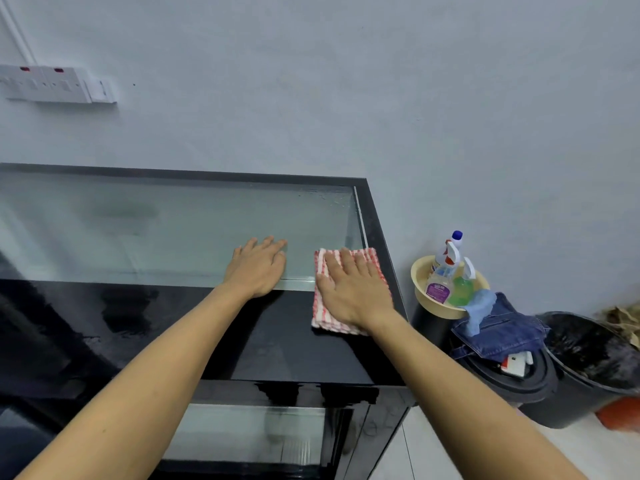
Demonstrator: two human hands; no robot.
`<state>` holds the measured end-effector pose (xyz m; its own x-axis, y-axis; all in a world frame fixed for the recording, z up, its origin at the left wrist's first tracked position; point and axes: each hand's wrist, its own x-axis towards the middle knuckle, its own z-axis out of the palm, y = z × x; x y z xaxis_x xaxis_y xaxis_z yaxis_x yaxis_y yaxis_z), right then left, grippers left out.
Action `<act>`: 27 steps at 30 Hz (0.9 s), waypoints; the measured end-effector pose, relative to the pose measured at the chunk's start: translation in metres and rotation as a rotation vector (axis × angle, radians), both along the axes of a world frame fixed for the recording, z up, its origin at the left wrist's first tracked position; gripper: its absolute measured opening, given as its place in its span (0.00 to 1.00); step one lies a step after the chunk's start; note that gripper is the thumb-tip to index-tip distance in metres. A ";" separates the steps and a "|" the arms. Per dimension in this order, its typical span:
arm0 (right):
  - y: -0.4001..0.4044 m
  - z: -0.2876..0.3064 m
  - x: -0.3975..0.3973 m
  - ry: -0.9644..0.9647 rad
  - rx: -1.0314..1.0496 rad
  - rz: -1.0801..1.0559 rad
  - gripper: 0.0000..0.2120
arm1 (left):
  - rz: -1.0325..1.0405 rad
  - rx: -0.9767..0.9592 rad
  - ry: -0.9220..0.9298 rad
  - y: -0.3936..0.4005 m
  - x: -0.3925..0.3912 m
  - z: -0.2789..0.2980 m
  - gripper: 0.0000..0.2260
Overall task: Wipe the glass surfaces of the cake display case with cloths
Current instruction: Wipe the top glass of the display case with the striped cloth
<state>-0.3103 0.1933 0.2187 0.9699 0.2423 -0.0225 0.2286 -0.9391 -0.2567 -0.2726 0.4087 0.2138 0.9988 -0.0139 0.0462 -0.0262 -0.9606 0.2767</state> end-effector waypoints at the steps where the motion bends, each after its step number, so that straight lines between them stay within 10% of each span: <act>1: 0.018 -0.001 0.001 0.000 0.001 0.004 0.31 | -0.022 0.010 -0.019 0.006 0.003 0.003 0.23; 7: 0.027 0.003 -0.080 -0.143 -0.050 0.395 0.28 | -0.038 0.145 -0.011 0.054 0.023 0.012 0.22; 14: -0.004 0.002 0.016 -0.022 -0.075 -0.063 0.30 | -0.059 0.044 0.042 0.058 0.030 -0.001 0.24; 22: 0.068 0.000 -0.078 -0.093 -0.026 0.393 0.28 | -0.109 0.053 -0.088 0.076 0.041 0.006 0.30; 27: -0.030 0.001 -0.016 -0.048 -0.108 0.157 0.29 | -0.123 0.075 -0.025 0.065 0.061 0.004 0.24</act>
<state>-0.3261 0.1634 0.2198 0.9210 0.3894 -0.0110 0.3841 -0.9124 -0.1417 -0.2118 0.4736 0.2182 0.9879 -0.1406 0.0655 -0.1511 -0.9676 0.2021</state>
